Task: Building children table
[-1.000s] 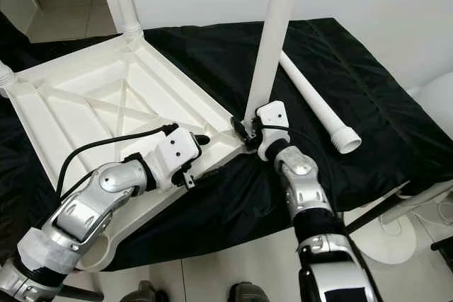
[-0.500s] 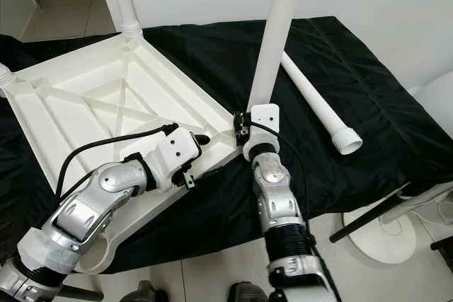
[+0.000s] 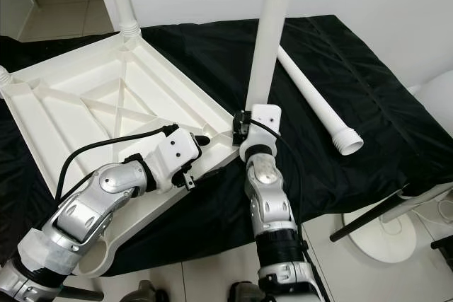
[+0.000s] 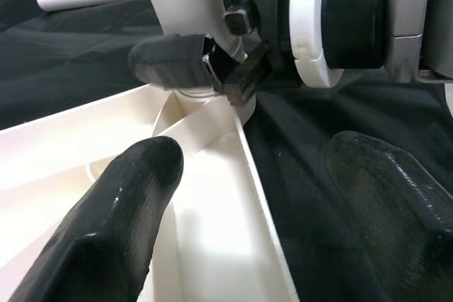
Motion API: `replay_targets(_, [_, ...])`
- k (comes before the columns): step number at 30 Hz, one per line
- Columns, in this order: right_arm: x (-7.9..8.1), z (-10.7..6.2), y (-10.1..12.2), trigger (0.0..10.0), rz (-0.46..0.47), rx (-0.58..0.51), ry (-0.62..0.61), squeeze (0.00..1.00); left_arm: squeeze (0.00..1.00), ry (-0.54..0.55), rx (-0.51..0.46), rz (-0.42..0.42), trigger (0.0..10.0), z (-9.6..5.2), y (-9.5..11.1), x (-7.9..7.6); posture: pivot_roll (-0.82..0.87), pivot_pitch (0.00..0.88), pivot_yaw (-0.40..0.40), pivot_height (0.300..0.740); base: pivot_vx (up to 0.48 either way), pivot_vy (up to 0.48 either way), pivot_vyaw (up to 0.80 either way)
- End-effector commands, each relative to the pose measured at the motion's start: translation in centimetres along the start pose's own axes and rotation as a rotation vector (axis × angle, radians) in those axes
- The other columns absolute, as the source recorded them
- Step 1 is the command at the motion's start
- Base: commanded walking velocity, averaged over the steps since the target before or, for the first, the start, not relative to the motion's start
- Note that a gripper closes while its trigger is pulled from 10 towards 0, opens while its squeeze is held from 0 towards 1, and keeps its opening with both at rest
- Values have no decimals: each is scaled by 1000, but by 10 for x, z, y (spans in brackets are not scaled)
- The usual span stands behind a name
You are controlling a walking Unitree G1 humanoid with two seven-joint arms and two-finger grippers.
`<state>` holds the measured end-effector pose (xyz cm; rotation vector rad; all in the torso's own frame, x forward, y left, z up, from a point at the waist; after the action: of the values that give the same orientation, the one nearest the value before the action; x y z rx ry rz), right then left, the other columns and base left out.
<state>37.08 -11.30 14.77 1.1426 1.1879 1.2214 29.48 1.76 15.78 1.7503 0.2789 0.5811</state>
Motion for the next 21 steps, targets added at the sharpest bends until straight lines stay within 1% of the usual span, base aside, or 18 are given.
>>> replay_targets(1, [-3, -1, 5, 10000, 27, -12, 6, 1000, 0, -53, 10, 2, 10000, 0, -1, -7, -85, 65, 21, 740, 0, 0, 0])
replay_targets(3, [-5, -1, 8, 10000, 21, -19, 30, 1000, 0, -52, 11, 3, 10000, 0, -1, -7, -85, 65, 21, 740, 0, 0, 0])
replay_targets(4, [-7, 0, 10, 10000, 16, -29, 55, 965, 0, -51, 12, 3, 10000, 0, -2, -7, -84, 61, 21, 740, 0, 0, 0])
replay_targets(7, [-9, 0, 12, 10000, 13, -35, 73, 965, 0, -50, 12, 3, 10000, 0, -2, -7, -84, 61, 21, 740, 0, 0, 0])
replay_targets(8, [-11, 1, 11, 10000, -14, -39, 129, 0, 0, -49, 12, 4, 10000, 0, -2, -6, -85, 56, 22, 740, 0, 0, 0])
replay_targets(10, [-16, 4, 11, 10000, -68, -50, 235, 0, 0, -49, 11, 6, 10000, 1, -2, -5, -83, 53, 23, 740, 0, 0, 0])
replay_targets(11, [-16, 4, 11, 10000, -68, -50, 235, 0, 0, -49, 11, 6, 10000, 1, -2, -5, -83, 53, 23, 740, 0, 0, 0])
replay_targets(13, [-17, 5, 10, 10000, -105, -57, 320, 0, 0, -48, 11, 9, 10000, 1, -1, -5, -82, 51, 24, 740, 0, 0, 0])
replay_targets(14, [-17, 5, 10, 10000, -105, -57, 320, 0, 0, -48, 11, 9, 10000, 1, -1, -5, -82, 51, 24, 740, 0, 0, 0])
replay_targets(15, [-16, 5, 10, 10000, -118, -59, 354, 0, 0, -48, 11, 10, 10000, 1, -1, -5, -82, 51, 24, 740, 0, 0, 0])
replay_targets(18, [-9, 5, 8, 10000, -182, -68, 526, 0, 0, -49, 11, 13, 10000, 1, -1, -4, -78, 50, 28, 740, 0, 0, 0])
replay_targets(19, [-9, 5, 8, 10000, -182, -68, 526, 0, 0, -49, 11, 13, 10000, 1, -1, -4, -78, 50, 28, 740, 0, 0, 0])
replay_targets(21, [-7, 6, 6, 10000, -194, -56, 593, 0, 0, -50, 11, 14, 10000, 1, 0, -4, -77, 49, 28, 740, 0, 0, 0])
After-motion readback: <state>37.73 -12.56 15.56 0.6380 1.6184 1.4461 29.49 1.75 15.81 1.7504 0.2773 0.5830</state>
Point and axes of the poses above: a point about 5 cm out from each wrist's last joint towards the gripper, its own z axis pointing out of the wrist towards the gripper, its own y axis along the axis of the wrist's last joint, x = y × z, the point moved 5 cm from there along z, pointing out of the wrist towards the gripper, and after that the axes turned 7 degrees about -z, right-handed, at the moved point
